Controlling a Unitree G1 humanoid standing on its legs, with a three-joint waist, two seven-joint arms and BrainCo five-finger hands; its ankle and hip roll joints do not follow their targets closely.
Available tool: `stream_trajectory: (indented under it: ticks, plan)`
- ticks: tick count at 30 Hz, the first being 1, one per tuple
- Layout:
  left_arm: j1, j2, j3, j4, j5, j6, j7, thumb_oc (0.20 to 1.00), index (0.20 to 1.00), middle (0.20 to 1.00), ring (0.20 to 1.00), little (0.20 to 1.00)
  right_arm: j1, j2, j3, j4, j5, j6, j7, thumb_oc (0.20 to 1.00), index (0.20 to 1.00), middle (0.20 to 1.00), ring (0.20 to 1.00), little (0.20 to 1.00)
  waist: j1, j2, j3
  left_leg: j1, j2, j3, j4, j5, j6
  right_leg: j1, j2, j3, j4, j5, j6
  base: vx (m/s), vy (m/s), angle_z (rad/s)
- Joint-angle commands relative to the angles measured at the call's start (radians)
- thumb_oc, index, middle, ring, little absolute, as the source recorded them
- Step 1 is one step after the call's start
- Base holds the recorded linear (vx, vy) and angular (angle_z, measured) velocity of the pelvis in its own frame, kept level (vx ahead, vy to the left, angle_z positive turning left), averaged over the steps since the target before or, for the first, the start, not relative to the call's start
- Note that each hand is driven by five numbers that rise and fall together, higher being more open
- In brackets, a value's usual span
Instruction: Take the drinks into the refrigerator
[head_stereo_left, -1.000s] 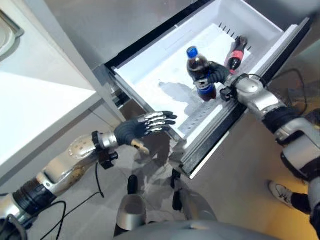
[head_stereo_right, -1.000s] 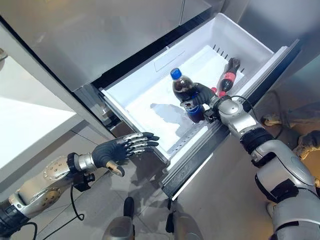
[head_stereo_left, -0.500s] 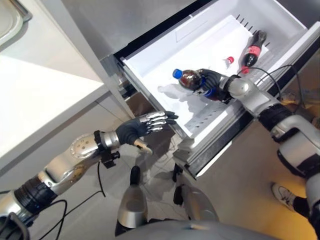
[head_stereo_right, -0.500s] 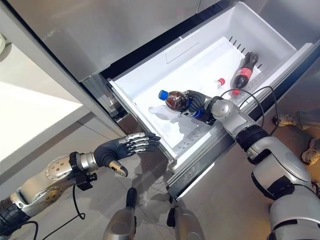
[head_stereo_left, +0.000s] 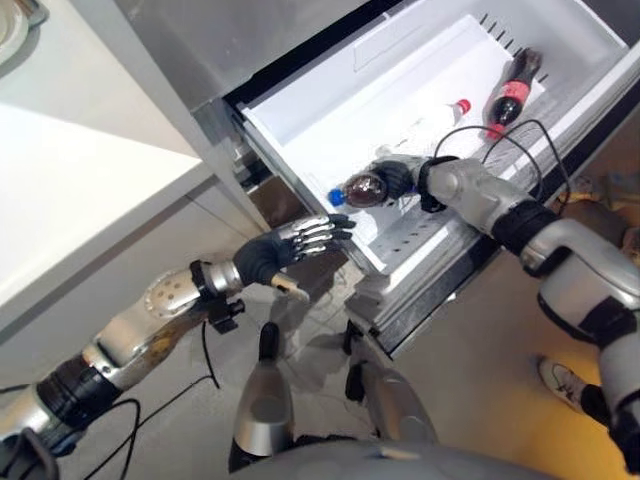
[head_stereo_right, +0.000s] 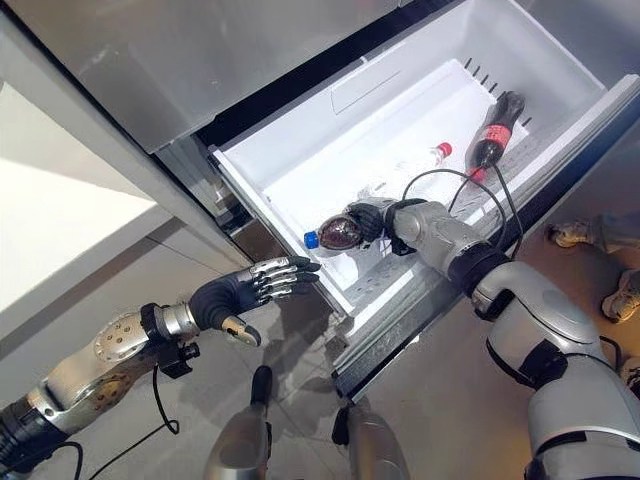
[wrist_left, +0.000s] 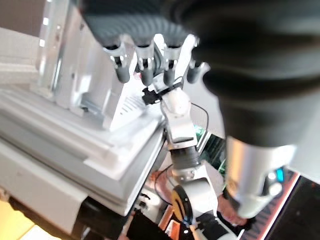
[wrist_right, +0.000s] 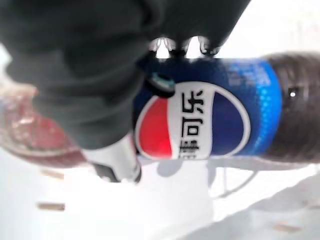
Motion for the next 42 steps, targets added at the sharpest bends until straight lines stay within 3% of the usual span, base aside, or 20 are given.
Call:
stream_trajectory:
  ticks: [1,9,10,11,12,25,32,35,38,39,40,42]
  plan:
    - [0.016,-0.009,0.043,-0.099,0.033,-0.05,0.004,1.0,1.0,1.0,1.0,1.0,-0.019,0.052,0.07,0.013,-0.088,-0.076,0.004,0.2,0.2,0.2,0.2,0.2,0.022,0.05,0.058,-0.084,-0.007,-0.092,-0.051,0.1,0.04,0.017,-0.036,-0.043,0.169,-0.128,0.097,0.0,0.0,0.0]
    - [-0.02,-0.035,0.013,-0.089,0.02,-0.045,-0.002,1.0,1.0,1.0,1.0,1.0,0.025,0.134,0.076,0.185,-0.198,-0.077,-0.021,0.2,0.2,0.2,0.2,0.2,0.039,0.059,0.055,-0.088,-0.01,-0.109,-0.051,0.1,0.044,0.022,-0.041,-0.05,0.16,-0.125,0.096,-0.01,-0.006,0.04]
    - [-0.022,-0.038,0.01,-0.089,0.019,-0.044,-0.004,1.0,1.0,1.0,1.0,1.0,0.026,0.14,0.078,0.205,-0.208,-0.075,-0.024,0.256,0.256,0.256,0.256,0.256,0.042,0.06,0.055,-0.088,-0.011,-0.11,-0.051,0.1,0.044,0.022,-0.042,-0.052,0.16,-0.125,0.096,-0.02,-0.007,0.04]
    - [-0.03,-0.042,0.006,-0.089,0.017,-0.043,-0.006,1.0,1.0,1.0,1.0,1.0,0.026,0.148,0.077,0.227,-0.214,-0.074,-0.027,0.542,0.542,0.542,0.542,0.542,0.044,0.061,0.055,-0.088,-0.011,-0.113,-0.051,0.1,0.044,0.023,-0.044,-0.053,0.16,-0.125,0.096,-0.01,-0.006,0.06]
    - [-0.033,-0.045,0.004,-0.087,0.014,-0.042,-0.008,1.0,1.0,1.0,1.0,1.0,0.028,0.153,0.074,0.243,-0.215,-0.073,-0.025,1.0,1.0,1.0,1.0,1.0,0.046,0.062,0.056,-0.088,-0.011,-0.114,-0.051,0.1,0.044,0.024,-0.045,-0.054,0.16,-0.124,0.095,-0.01,-0.005,0.06]
    - [-0.098,-0.077,-0.054,-0.058,-0.003,-0.031,-0.054,1.0,1.0,1.0,1.0,1.0,0.058,0.186,0.044,0.459,-0.291,-0.057,-0.07,1.0,1.0,1.0,1.0,1.0,0.081,0.093,0.027,-0.072,-0.02,-0.128,-0.051,0.094,0.049,0.047,-0.058,-0.07,0.164,-0.134,0.094,0.0,0.005,0.06]
    - [-0.104,-0.076,-0.05,-0.037,-0.005,-0.024,-0.067,1.0,1.0,1.0,1.0,1.0,0.024,0.127,0.048,0.35,-0.257,-0.072,-0.071,1.0,1.0,1.0,1.0,1.0,0.071,0.067,-0.006,-0.042,-0.021,-0.12,-0.051,0.079,0.053,0.066,-0.059,-0.062,0.168,-0.139,0.094,0.01,0.015,0.06]
    - [-0.088,-0.041,-0.029,-0.045,0.001,-0.023,-0.067,1.0,1.0,1.0,1.0,1.0,-0.02,0.031,0.054,0.198,-0.185,-0.081,-0.054,1.0,1.0,1.0,1.0,1.0,0.059,0.043,-0.024,-0.026,-0.019,-0.113,-0.051,0.071,0.053,0.077,-0.059,-0.058,0.168,-0.14,0.096,0.01,0.01,-0.04]
    - [-0.037,0.014,0.019,-0.064,0.007,-0.024,-0.073,1.0,1.0,1.0,1.0,1.0,0.0,-0.2,0.039,-0.056,-0.09,-0.1,-0.031,1.0,1.0,1.0,1.0,1.0,0.032,0.013,-0.04,-0.009,-0.019,-0.103,-0.05,0.061,0.053,0.091,-0.058,-0.052,0.166,-0.142,0.101,0.03,0.017,-0.07]
    - [-0.007,0.042,0.044,-0.068,0.008,-0.025,-0.074,1.0,1.0,1.0,1.0,1.0,-0.013,-0.318,0.04,-0.15,-0.056,-0.116,-0.029,1.0,1.0,1.0,1.0,1.0,0.018,-0.004,-0.056,0.001,-0.02,-0.097,-0.05,0.055,0.055,0.101,-0.058,-0.051,0.163,-0.143,0.103,0.03,0.02,-0.05]
    - [-0.006,0.042,0.045,-0.069,0.008,-0.025,-0.074,1.0,1.0,1.0,1.0,1.0,-0.013,-0.323,0.039,-0.156,-0.055,-0.114,-0.027,1.0,1.0,1.0,1.0,1.0,0.018,-0.003,-0.055,0.002,-0.02,-0.097,-0.049,0.055,0.055,0.102,-0.058,-0.051,0.163,-0.143,0.103,0.04,0.016,-0.09]
    - [0.02,0.077,0.065,-0.071,-0.003,-0.026,-0.079,1.0,1.0,1.0,1.0,1.0,-0.008,-0.462,0.03,-0.245,0.006,-0.14,-0.036,1.0,1.0,1.0,1.0,1.0,0.0,-0.024,-0.078,0.017,-0.022,-0.092,-0.049,0.048,0.056,0.119,-0.055,-0.046,0.157,-0.143,0.105,0.05,0.001,-0.12]
